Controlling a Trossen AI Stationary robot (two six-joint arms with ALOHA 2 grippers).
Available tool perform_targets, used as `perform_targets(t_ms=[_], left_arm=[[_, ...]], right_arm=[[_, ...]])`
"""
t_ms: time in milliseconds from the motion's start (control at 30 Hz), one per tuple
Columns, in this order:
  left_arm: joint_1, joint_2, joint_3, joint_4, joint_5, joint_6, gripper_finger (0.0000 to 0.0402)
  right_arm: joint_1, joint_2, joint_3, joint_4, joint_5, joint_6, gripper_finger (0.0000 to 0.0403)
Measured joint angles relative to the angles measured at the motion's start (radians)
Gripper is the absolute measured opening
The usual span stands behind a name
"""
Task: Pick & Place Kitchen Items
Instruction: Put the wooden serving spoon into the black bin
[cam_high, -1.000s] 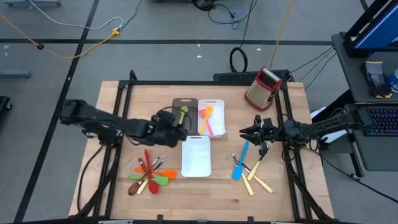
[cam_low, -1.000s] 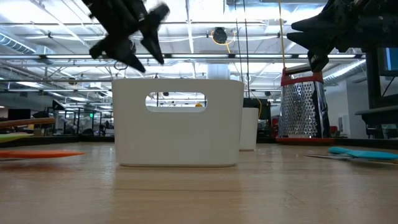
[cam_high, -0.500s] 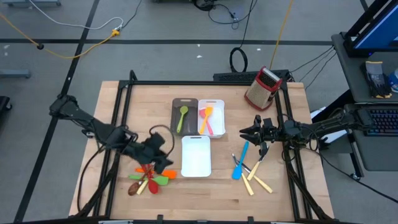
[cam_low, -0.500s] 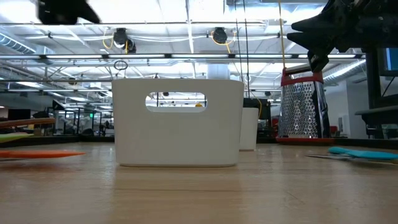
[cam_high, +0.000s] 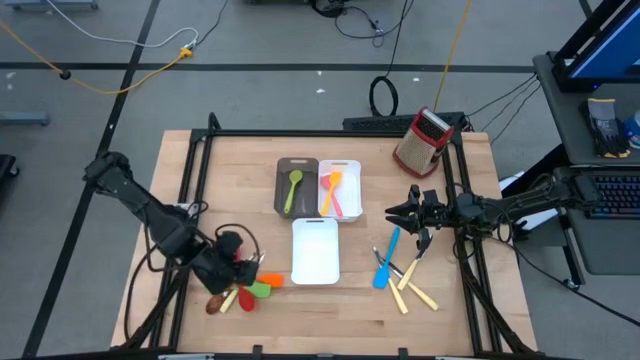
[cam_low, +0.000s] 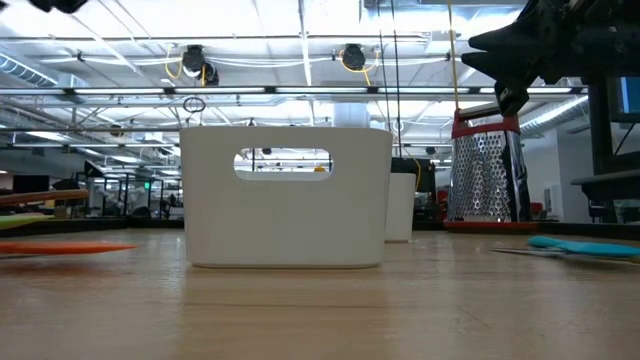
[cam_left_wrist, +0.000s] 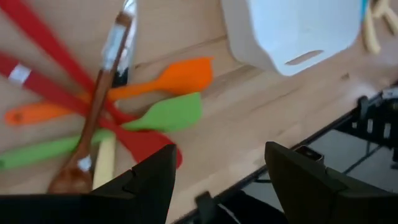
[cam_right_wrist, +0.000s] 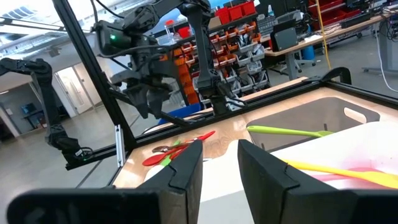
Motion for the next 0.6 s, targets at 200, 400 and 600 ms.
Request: perform_targets(t_ms=[200,400,600], left_arm=[[-0.045,0.026,-0.001,-0.051,-0.002,0.084,0.0250],[-0.076,0.112,-0.002,-0.059,0.019,0.523,0.0250],[-0.091,0.196,-0.002,-0.091,0.077,0.971,0.0250]], right_arm=[[0.000,0.000,0.000,0.000,0.000,-0.001,0.0093],[0.000,0.000,0.000,0.000,0.000,0.000,0.0093],[0.000,0.000,0.000,0.000,0.000,0.002,0.0093]])
